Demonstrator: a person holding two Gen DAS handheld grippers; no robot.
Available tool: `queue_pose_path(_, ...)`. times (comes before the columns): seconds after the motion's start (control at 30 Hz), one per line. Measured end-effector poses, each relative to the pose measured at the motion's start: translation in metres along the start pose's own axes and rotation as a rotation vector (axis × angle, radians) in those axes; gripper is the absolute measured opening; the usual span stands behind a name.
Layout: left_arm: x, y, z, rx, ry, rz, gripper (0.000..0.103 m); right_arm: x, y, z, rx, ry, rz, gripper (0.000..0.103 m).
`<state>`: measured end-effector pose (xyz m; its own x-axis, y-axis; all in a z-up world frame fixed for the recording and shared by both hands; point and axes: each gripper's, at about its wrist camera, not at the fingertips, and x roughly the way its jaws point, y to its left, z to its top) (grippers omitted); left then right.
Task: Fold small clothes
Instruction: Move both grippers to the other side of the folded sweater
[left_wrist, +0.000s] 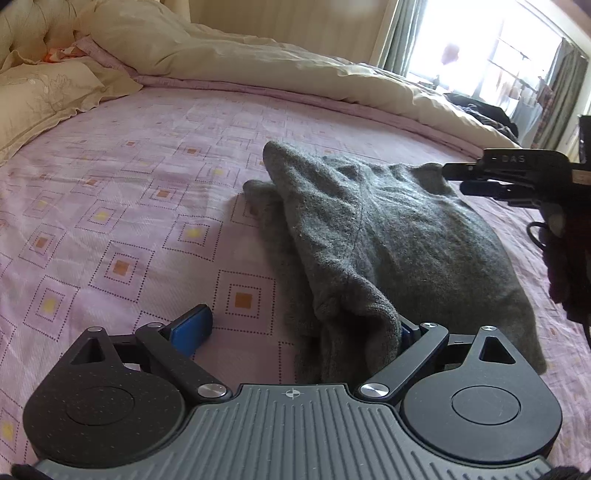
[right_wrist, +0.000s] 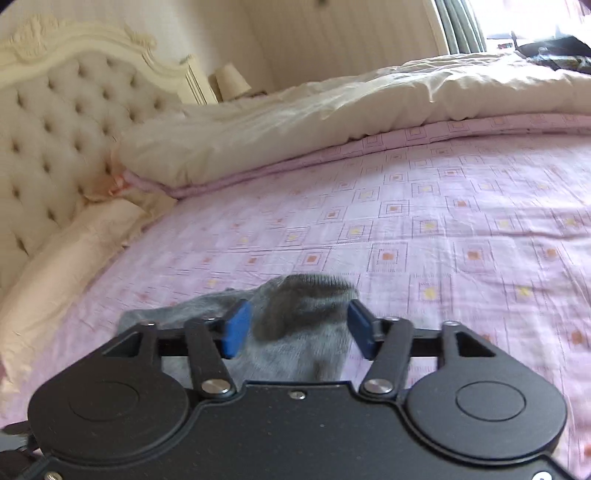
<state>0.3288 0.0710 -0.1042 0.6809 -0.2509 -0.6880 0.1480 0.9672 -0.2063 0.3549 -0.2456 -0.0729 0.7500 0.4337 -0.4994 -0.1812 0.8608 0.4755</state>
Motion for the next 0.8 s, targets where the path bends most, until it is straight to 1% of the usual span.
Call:
queue_pose_path(0.13, -0.003, 0.007, 0.002, -0.084, 0.017, -0.082, 0.094, -0.024, -0.011, -0.030, 0.046, 0.041, 0.059, 0.069)
queue_pose_path(0.33, 0.005, 0.008, 0.007, -0.144, 0.034, -0.163, 0.094, -0.036, -0.014, -0.068, 0.134, 0.092, 0.138, 0.070)
queue_pose_path(0.43, 0.016, 0.015, 0.023, -0.198, 0.039, -0.187, 0.094, -0.040, -0.014, -0.084, 0.187, 0.103, 0.189, 0.072)
queue_pose_path(0.53, 0.032, 0.028, 0.039, -0.268, 0.059, -0.205, 0.094, -0.044, -0.011, -0.093, 0.190, 0.095, 0.216, 0.072)
queue_pose_path(0.6, 0.042, 0.030, 0.048, -0.270, 0.065, -0.209, 0.094, -0.042, -0.011, -0.094, 0.201, 0.091, 0.233, 0.073)
queue_pose_path(0.8, 0.065, 0.021, 0.063, -0.205, 0.066, -0.199, 0.093, -0.029, -0.005, -0.091, 0.203, 0.093, 0.264, 0.075)
